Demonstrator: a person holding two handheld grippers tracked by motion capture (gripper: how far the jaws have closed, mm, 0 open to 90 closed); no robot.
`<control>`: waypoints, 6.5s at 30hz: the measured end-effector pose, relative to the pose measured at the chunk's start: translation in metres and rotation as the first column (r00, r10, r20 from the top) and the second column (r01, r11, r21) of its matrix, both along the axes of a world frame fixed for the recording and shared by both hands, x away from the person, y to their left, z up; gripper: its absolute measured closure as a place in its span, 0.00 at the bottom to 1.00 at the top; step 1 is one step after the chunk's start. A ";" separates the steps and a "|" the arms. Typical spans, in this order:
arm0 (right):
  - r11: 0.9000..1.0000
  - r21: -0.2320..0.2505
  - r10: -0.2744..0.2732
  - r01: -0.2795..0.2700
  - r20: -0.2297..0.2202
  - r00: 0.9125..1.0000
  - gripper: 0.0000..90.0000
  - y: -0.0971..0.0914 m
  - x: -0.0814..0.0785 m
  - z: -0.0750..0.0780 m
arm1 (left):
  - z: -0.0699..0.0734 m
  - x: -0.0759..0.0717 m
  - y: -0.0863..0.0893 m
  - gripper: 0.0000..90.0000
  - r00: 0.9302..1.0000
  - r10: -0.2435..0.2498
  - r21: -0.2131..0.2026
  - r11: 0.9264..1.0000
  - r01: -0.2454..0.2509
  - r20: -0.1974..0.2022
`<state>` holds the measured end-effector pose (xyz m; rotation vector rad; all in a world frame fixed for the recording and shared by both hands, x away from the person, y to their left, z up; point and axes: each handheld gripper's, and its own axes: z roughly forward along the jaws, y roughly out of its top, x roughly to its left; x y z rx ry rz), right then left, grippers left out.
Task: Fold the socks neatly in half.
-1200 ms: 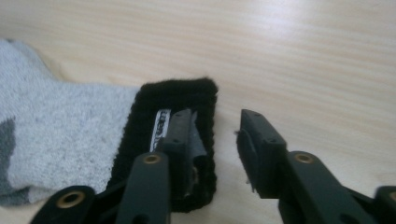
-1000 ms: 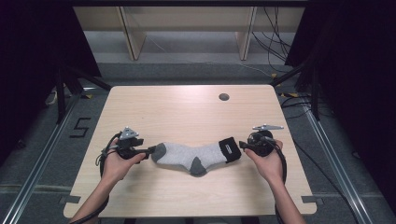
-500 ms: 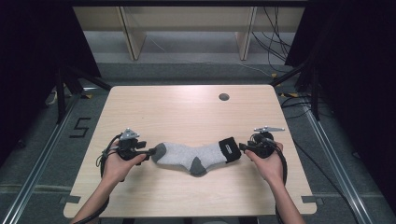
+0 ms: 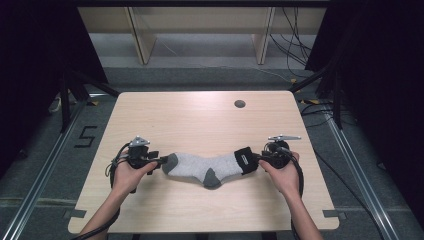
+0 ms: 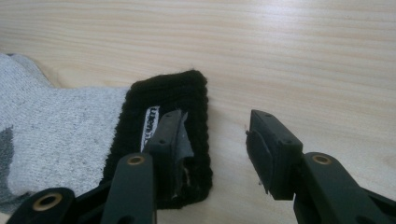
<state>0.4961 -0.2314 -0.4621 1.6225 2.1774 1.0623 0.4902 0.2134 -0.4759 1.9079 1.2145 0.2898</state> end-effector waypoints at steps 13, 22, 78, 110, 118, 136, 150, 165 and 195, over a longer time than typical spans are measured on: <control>0.999 -0.030 0.023 -0.024 -0.017 1.000 0.62 0.008 0.004 -0.004 | -0.009 0.014 -0.008 0.56 0.999 -0.010 -0.024 1.000 0.009 -0.050; 0.999 -0.027 0.024 -0.025 -0.030 0.999 0.63 0.008 0.005 -0.007 | -0.006 0.013 -0.013 0.42 0.998 -0.026 -0.056 0.998 0.023 -0.052; 0.999 -0.025 0.045 -0.047 -0.049 0.998 0.66 0.013 0.009 -0.011 | -0.009 0.025 -0.027 0.70 0.974 -0.087 -0.008 0.996 0.087 -0.211; 0.999 0.002 0.051 -0.051 -0.041 0.998 0.69 0.039 0.012 -0.012 | 0.061 0.020 -0.042 0.70 0.992 -0.068 -0.045 0.997 0.064 -0.105; 0.999 0.001 0.048 -0.048 -0.064 0.997 0.69 0.043 0.012 -0.012 | 0.067 0.020 -0.047 0.70 0.994 -0.071 -0.063 0.996 0.066 -0.086; 0.996 -0.017 0.092 -0.092 -0.027 0.995 0.69 0.050 0.015 -0.014 | 0.075 0.020 -0.057 0.71 0.997 -0.076 -0.070 0.995 0.074 -0.033; 0.997 -0.009 0.079 -0.080 -0.063 0.995 0.69 0.058 0.014 -0.013 | 0.082 0.021 -0.064 0.71 0.997 -0.072 -0.067 0.995 0.071 -0.014; 0.995 -0.014 0.099 -0.099 -0.020 0.995 0.69 0.058 0.015 -0.014 | 0.073 0.020 -0.078 0.70 0.998 -0.069 -0.021 0.997 0.069 -0.007; 0.994 -0.003 0.106 -0.106 -0.037 0.994 0.69 0.058 0.014 -0.014 | 0.067 0.023 -0.134 0.71 0.994 -0.112 0.089 0.990 0.111 0.009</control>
